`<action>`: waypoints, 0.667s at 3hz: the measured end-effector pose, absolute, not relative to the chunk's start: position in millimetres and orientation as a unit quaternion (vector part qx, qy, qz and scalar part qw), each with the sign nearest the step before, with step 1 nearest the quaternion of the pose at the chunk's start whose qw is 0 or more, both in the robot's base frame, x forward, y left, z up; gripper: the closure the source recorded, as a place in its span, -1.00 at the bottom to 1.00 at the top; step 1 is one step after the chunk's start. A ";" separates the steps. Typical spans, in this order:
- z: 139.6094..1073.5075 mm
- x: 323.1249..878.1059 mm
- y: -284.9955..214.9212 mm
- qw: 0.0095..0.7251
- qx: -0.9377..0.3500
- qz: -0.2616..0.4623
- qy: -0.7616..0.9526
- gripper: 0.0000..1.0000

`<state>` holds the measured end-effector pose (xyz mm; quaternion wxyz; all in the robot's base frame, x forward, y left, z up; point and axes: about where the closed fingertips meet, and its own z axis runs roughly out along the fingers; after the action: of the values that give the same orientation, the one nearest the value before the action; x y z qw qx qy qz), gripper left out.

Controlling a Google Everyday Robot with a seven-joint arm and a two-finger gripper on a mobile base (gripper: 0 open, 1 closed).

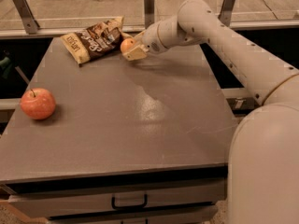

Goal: Move orange near brown chip bag

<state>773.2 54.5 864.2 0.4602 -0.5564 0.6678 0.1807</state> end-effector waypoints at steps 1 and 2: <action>865.3 776.8 57.2 0.463 -0.551 0.184 0.669 -0.28; 868.4 775.2 60.9 0.466 -0.550 0.190 0.667 -0.76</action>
Offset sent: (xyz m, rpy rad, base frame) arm 0.0008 0.0039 0.0124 0.0388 -0.0003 -0.0029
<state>775.2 60.9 868.4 0.4656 -0.5500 0.6668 0.1899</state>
